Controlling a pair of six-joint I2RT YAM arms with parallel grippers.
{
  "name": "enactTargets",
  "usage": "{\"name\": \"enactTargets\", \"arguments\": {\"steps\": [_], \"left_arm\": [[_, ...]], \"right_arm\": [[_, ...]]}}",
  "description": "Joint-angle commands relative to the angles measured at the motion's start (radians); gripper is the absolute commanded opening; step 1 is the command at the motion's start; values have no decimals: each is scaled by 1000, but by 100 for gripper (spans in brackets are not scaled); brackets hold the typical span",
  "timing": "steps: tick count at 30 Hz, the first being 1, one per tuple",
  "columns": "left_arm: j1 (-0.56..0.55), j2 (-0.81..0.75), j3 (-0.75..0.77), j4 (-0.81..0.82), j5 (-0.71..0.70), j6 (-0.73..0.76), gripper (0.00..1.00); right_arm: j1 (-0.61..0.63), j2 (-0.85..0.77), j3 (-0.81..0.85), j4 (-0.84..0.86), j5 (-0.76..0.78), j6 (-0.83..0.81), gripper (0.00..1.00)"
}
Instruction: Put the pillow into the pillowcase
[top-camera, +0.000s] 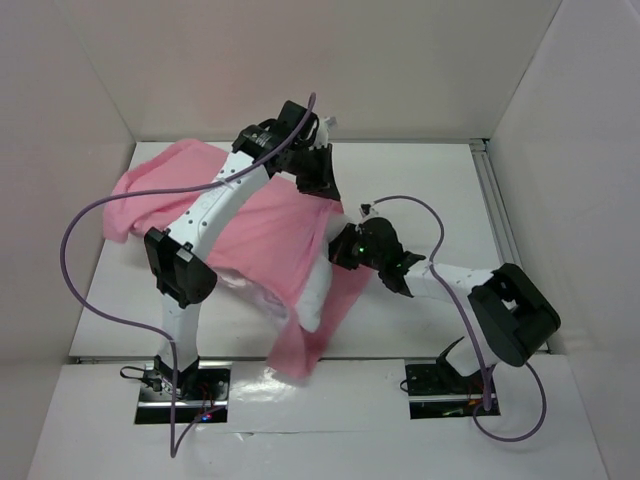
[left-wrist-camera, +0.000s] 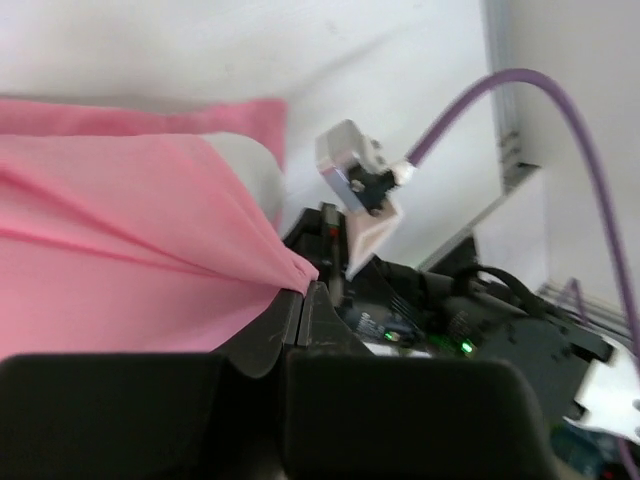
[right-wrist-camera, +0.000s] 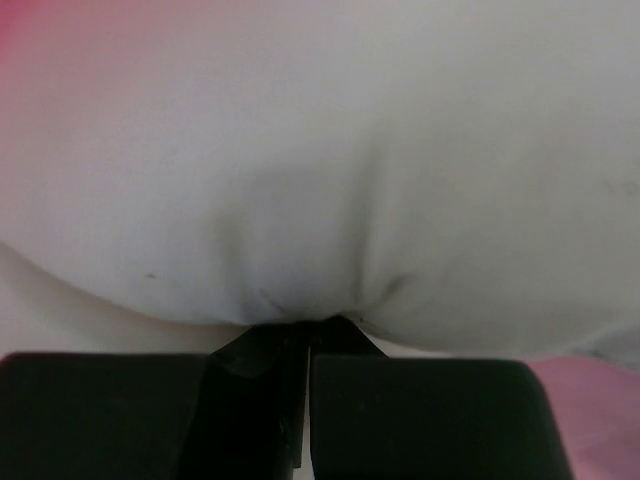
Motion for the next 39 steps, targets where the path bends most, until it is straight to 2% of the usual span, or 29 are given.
{"name": "enactTargets", "arguments": {"steps": [1,2,4,5,6,8,9,10,12,13,14,15,16,17,19,21,25,30,35,38,39], "left_arm": [[-17,-70,-26,95,-68,34,0],[-17,-99,-40,60,-98,52,0],[-17,-127,-77,28,-156,71,12],[-17,-157,-89,5,-208,86,34],[-17,-173,-101,-6,-237,95,48],[-42,-199,-127,-31,-338,109,72],[-65,-208,-127,-57,-365,129,83],[-77,-219,-137,-71,-386,138,85],[-121,-219,-137,-107,-483,147,87],[-141,-219,-137,-136,-524,147,87],[-166,-219,-152,-149,-640,147,88],[-225,-228,-193,-167,-787,138,91],[-256,-237,-193,-167,-788,126,93],[-283,-237,-259,-167,-910,126,93],[-344,-248,-339,-167,-1050,89,98],[-373,-248,-371,-198,-1112,54,100],[-407,-248,-463,-198,-1149,20,100],[-416,-257,-589,-169,-1225,-3,100],[-416,-245,-721,-82,-1225,-3,100],[-380,-219,-792,-13,-1216,-3,100],[-379,-187,-792,-22,-1254,-21,99]], "right_arm": [[38,31,89,126,-54,12,0],[38,31,112,117,-54,3,0],[38,31,126,92,-63,-22,0],[38,31,140,77,-63,-40,0],[38,31,149,57,-63,-52,4],[38,31,180,-22,-72,-95,29],[38,7,189,-52,-72,-108,48],[28,-5,198,-128,-72,-118,77],[-3,-41,237,-235,-58,-141,89],[-23,-41,253,-357,-58,-152,93],[-64,-53,281,-419,-75,-180,96],[-86,-73,290,-525,-95,-195,96],[-107,-90,290,-562,-95,-209,98],[-127,-113,272,-593,-104,-221,98],[-187,-207,235,-645,-104,-235,100],[-246,-268,188,-676,-114,-246,100],[-339,-377,165,-782,-133,-275,100],[-441,-420,145,-828,-172,-321,100],[-477,-420,155,-837,-195,-339,100],[-477,-420,155,-837,-204,-339,100],[-477,-429,155,-837,-204,-339,100]]}}
